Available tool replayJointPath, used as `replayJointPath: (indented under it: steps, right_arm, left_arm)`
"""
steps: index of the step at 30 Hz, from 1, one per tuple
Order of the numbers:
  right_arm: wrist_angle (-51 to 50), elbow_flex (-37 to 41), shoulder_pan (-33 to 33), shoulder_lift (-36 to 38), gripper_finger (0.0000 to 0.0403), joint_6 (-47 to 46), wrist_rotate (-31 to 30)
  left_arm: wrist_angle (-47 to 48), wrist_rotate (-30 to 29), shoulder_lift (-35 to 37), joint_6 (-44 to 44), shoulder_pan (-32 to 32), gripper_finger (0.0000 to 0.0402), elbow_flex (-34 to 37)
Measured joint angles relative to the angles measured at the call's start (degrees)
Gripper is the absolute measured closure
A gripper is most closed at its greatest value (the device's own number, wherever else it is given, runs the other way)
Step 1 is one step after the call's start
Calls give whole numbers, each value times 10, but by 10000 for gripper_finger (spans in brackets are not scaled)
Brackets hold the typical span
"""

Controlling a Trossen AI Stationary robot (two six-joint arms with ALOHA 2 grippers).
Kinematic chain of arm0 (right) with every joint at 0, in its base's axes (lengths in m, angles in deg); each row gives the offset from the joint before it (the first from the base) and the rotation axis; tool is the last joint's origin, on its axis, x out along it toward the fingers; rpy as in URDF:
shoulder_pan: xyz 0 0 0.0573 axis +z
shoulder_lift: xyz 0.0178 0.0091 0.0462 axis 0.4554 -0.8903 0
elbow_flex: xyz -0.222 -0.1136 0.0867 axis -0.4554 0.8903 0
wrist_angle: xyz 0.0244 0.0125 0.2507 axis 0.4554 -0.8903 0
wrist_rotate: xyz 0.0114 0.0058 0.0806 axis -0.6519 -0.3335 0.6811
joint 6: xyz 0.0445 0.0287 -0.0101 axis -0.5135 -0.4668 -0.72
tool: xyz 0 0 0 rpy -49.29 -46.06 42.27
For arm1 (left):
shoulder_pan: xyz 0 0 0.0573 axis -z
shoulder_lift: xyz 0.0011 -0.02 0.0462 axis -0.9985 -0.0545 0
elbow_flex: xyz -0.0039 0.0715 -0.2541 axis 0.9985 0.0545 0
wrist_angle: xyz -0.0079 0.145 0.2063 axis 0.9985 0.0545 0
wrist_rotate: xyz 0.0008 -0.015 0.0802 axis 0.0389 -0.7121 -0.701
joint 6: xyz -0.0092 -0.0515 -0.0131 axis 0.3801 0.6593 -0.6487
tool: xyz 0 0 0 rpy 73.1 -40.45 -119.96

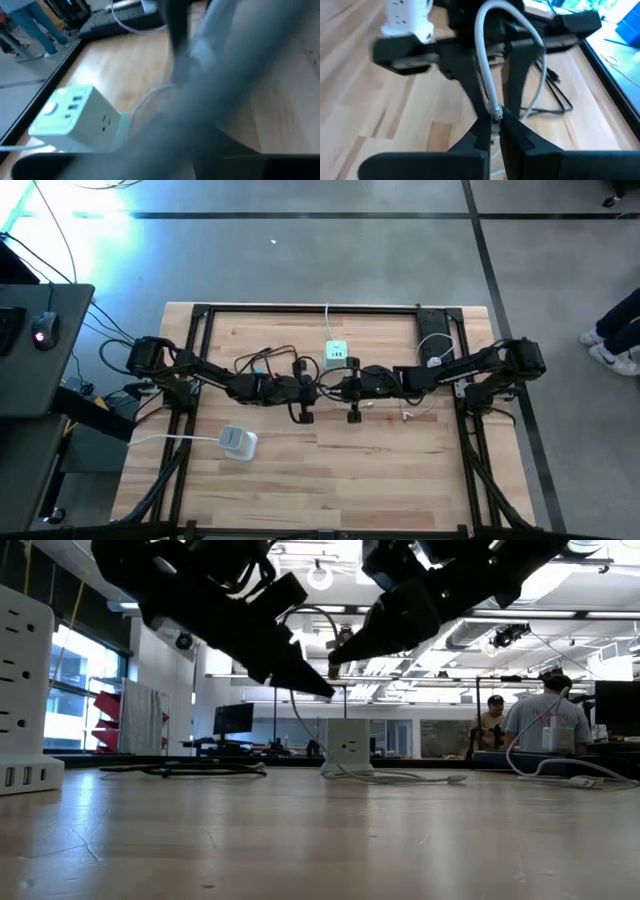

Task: Insert USB
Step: Insert the white charger cable into the light green outlet extension

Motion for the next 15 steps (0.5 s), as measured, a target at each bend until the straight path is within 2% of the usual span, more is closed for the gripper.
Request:
replayJointPath:
  steps: [5, 9, 11, 15]
  right_arm:
    - [8, 0, 0, 0, 403, 0, 3]
    - [10, 0, 0, 0, 403, 0, 3]
    - [9, 0, 0, -1, 403, -1, 3]
    - [9, 0, 0, -1, 403, -3, 3]
  left_arm:
    - [-17, -1, 0, 3, 3, 310, 0]
    - [-26, -10, 0, 7, 3, 312, 0]
    - [-25, -10, 0, 10, 3, 327, 0]
    - [-29, -10, 0, 10, 7, 386, 0]
